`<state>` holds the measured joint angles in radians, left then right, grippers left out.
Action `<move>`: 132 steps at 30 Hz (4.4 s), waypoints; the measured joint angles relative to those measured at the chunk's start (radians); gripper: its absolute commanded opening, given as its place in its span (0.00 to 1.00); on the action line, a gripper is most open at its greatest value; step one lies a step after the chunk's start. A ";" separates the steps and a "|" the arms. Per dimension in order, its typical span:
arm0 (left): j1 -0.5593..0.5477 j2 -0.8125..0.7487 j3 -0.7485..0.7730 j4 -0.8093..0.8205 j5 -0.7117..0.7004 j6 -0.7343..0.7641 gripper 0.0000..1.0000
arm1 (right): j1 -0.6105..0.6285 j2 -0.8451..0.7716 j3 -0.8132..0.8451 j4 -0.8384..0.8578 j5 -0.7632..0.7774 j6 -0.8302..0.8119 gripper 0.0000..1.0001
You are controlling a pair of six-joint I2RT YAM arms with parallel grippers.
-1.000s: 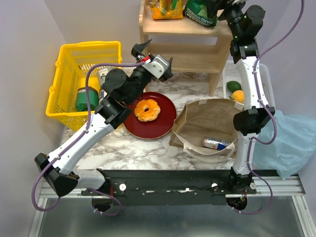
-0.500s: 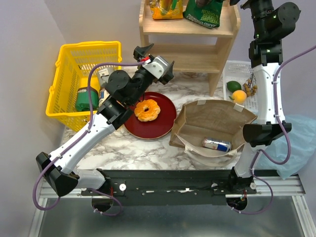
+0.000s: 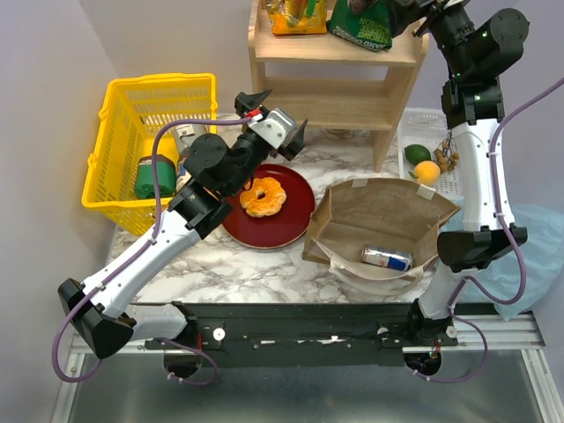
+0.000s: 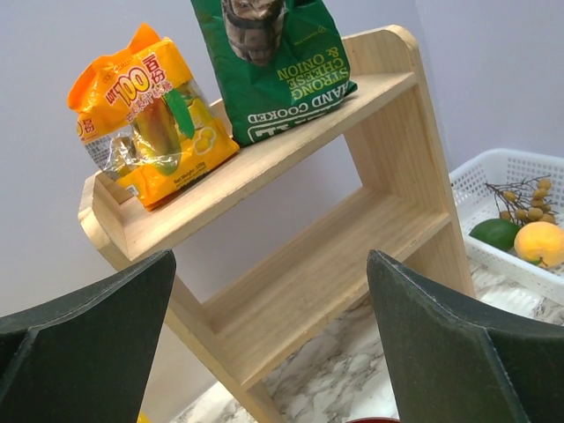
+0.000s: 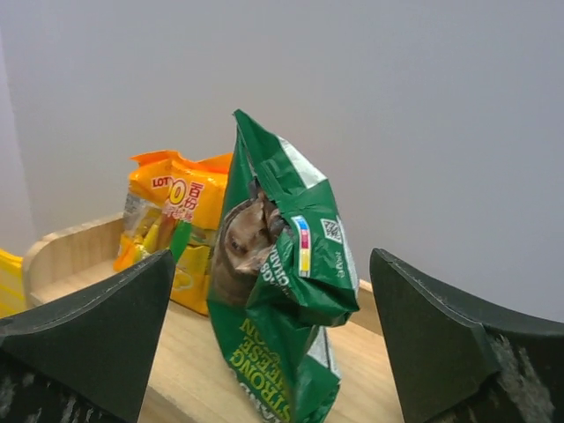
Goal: Untie the knot of the grocery bags and take out the mixed food
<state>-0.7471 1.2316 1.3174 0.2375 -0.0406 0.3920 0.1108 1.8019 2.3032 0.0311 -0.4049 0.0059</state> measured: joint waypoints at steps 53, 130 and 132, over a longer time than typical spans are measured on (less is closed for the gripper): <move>-0.054 0.163 0.147 -0.204 0.050 -0.039 0.99 | -0.094 0.308 0.246 0.184 0.253 0.144 1.00; -0.088 0.570 0.389 -0.439 0.690 -0.449 0.00 | -0.084 -1.156 -1.604 -0.950 -0.174 -1.177 0.72; -0.088 0.583 0.395 -0.426 0.688 -0.469 0.00 | -0.069 -1.096 -1.568 -0.926 -0.170 -1.199 0.72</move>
<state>-0.8352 1.8145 1.7123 -0.1886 0.6476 -0.0769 0.0422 0.7059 0.7349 -0.8951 -0.5751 -1.1931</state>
